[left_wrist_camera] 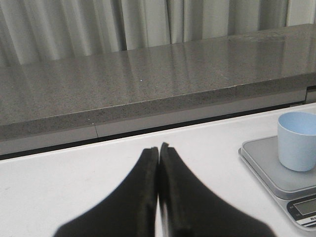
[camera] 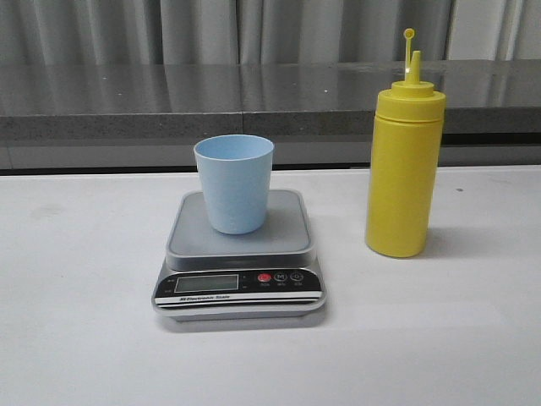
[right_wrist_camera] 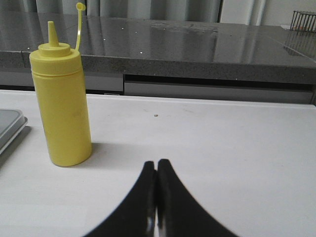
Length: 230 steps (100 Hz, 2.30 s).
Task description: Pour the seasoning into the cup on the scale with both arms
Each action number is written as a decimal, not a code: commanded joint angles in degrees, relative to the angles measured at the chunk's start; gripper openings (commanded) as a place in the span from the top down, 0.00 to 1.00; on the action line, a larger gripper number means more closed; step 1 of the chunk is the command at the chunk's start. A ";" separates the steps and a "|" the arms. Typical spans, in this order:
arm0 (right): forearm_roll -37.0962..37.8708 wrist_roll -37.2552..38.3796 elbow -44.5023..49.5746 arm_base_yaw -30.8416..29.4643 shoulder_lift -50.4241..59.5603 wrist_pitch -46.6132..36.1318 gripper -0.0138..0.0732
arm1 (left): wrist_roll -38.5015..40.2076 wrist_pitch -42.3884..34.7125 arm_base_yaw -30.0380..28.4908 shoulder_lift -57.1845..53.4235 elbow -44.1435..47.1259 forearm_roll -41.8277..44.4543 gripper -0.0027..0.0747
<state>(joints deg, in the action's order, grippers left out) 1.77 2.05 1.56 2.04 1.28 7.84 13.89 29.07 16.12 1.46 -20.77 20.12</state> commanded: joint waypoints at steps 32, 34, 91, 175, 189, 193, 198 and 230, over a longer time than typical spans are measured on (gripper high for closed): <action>0.54 -0.30 -1.24 -0.21 0.55 -4.79 0.92 | 0.52 -5.30 -0.21 0.82 -0.82 0.71 0.99; 0.54 -0.30 -1.24 -0.21 0.55 -4.79 0.92 | 0.52 -5.30 -0.21 0.82 -0.82 0.71 0.99; -5.07 3.90 -11.56 -0.21 -2.28 -7.43 0.92 | 0.52 -5.30 -0.21 0.82 -0.82 0.71 0.99; -1.77 3.90 -30.99 -0.16 -45.69 -12.96 0.92 | 0.52 -5.30 -0.21 0.82 -0.82 0.71 0.99; -1.39 3.90 -30.82 -0.16 -47.80 -13.95 0.92 | 0.52 -5.30 -0.21 0.82 -0.82 0.71 0.99; -0.80 3.90 -30.82 -0.04 -47.93 -14.24 0.92 | 0.52 -5.30 -0.21 0.82 -0.82 0.71 0.99; -0.16 3.90 -30.82 0.51 -47.93 -14.24 0.92 | 0.52 -5.30 -0.21 0.82 -0.82 0.71 0.99; 1.73 3.90 -21.89 5.00 -48.78 -30.79 0.91 | 0.52 -5.30 -0.21 0.82 -0.82 0.71 0.99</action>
<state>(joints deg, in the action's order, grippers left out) 2.78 5.98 -22.07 6.79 -46.90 -10.41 13.89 28.36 16.12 1.46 -20.03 20.12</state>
